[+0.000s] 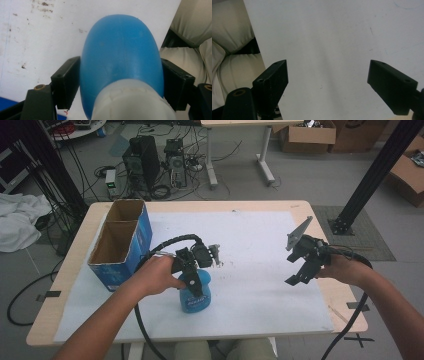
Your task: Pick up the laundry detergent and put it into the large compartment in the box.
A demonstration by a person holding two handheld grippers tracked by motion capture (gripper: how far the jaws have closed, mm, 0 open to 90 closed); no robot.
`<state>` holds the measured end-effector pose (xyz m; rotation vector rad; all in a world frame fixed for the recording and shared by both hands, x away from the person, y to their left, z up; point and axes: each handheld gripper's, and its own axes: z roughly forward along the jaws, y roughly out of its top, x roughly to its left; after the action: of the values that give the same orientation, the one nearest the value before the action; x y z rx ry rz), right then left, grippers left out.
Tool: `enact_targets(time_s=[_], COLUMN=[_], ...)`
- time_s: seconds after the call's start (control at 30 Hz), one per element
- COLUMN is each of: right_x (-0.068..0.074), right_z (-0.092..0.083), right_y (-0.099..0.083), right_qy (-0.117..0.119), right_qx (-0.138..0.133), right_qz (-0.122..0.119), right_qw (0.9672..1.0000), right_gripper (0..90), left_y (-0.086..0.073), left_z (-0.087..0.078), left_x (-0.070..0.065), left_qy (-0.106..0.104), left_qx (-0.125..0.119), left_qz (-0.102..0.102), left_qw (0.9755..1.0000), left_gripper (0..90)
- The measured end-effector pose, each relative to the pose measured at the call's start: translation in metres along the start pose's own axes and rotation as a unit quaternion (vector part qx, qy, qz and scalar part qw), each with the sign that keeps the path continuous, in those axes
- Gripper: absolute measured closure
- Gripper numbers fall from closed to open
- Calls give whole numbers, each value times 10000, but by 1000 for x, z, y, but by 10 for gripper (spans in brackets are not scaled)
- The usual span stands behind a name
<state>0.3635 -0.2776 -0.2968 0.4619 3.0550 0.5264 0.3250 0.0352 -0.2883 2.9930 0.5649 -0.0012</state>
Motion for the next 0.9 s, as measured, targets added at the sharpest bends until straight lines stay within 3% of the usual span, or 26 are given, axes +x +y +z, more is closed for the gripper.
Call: enact_targets(time_s=[0.57, 0.9], right_x=[1, 1], right_z=[1, 1], right_y=[0, 0], right_qy=[12, 22], right_qx=[11, 10], right_qz=[-2, 1], right_qw=[10000, 10000], right_gripper=[172, 172], left_y=[-1, -1], left_z=[0, -1], left_x=[-1, -1], left_qy=[10, 7], left_qx=[-37, -73], left_qz=[11, 19], left_qw=[10000, 10000], left_gripper=[300, 369])
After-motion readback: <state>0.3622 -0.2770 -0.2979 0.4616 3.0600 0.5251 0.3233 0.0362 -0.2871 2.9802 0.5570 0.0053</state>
